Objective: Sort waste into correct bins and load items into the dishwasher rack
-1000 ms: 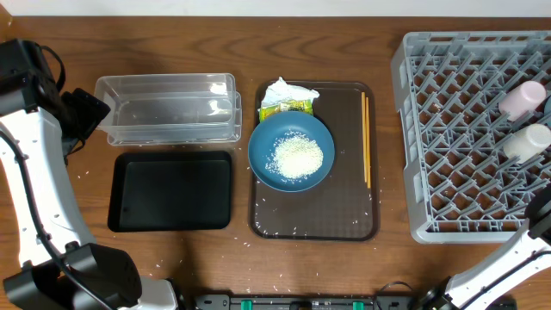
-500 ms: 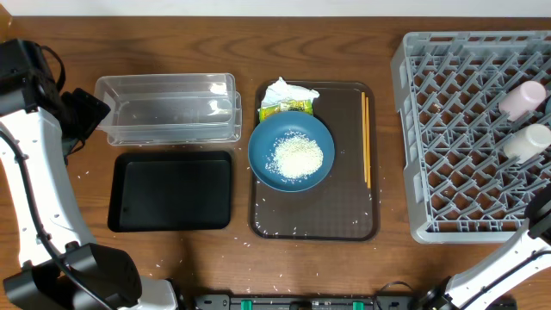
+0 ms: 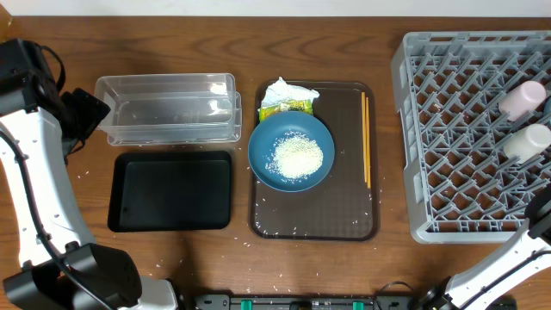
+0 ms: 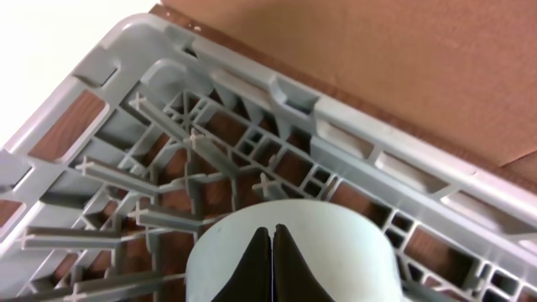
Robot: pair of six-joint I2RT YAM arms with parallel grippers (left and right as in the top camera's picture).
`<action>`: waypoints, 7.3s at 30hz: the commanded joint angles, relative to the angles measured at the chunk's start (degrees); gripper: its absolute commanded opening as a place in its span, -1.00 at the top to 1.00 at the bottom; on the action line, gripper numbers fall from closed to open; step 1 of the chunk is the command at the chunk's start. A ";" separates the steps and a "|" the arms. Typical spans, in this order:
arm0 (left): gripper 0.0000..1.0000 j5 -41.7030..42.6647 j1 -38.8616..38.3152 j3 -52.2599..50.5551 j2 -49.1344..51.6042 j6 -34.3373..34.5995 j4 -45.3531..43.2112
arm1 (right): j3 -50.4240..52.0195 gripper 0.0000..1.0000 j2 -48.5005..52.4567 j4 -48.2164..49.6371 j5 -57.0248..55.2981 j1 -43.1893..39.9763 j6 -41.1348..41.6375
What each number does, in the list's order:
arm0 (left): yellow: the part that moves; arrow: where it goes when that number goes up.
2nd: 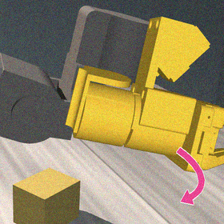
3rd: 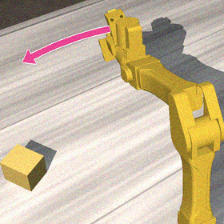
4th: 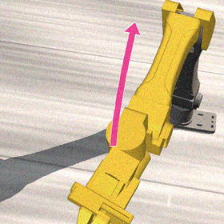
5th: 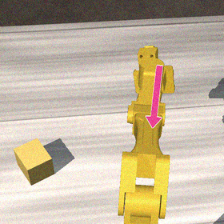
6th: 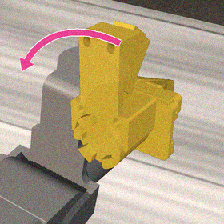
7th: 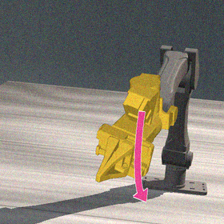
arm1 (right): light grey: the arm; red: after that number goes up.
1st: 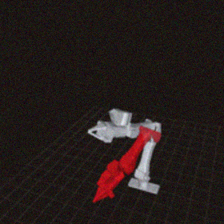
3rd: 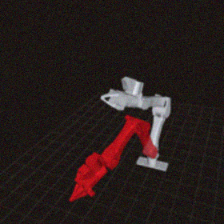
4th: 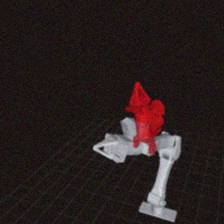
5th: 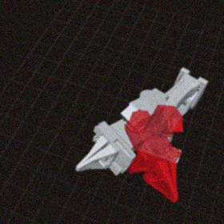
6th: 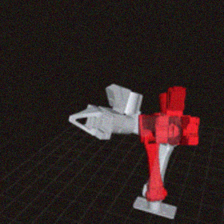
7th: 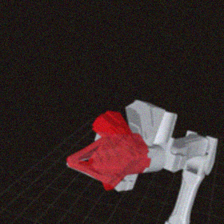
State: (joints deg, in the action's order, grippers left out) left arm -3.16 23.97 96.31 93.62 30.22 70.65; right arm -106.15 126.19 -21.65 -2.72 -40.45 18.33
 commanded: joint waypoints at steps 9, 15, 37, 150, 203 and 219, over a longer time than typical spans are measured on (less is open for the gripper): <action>-0.96 -0.33 0.20 0.90 -0.79 0.52 0.26 | 0.02 0.81 -9.46 -0.52 29.42 2.54 -0.81; -0.96 -0.33 0.20 0.90 -0.79 0.52 0.26 | 0.02 0.76 -15.52 -4.22 29.59 8.61 -4.39; -0.96 -0.33 0.17 0.90 -0.79 0.52 0.24 | 0.15 -0.63 -15.96 -31.76 19.23 41.77 -9.99; -0.96 -0.33 0.20 0.90 -0.79 0.52 0.26 | -7.17 0.98 -3.10 -41.07 0.81 50.27 -4.92; -0.96 -0.33 0.20 0.90 -0.79 0.52 0.26 | -11.82 -0.51 -5.84 -49.48 16.26 44.78 -16.55; -0.96 -0.33 0.20 0.90 -0.79 0.52 0.26 | 3.21 0.10 -4.24 -40.13 3.34 55.08 -0.57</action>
State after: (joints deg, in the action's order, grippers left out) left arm -3.18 23.97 96.31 93.62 30.22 70.65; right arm -104.79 121.89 -62.46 3.57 14.72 12.78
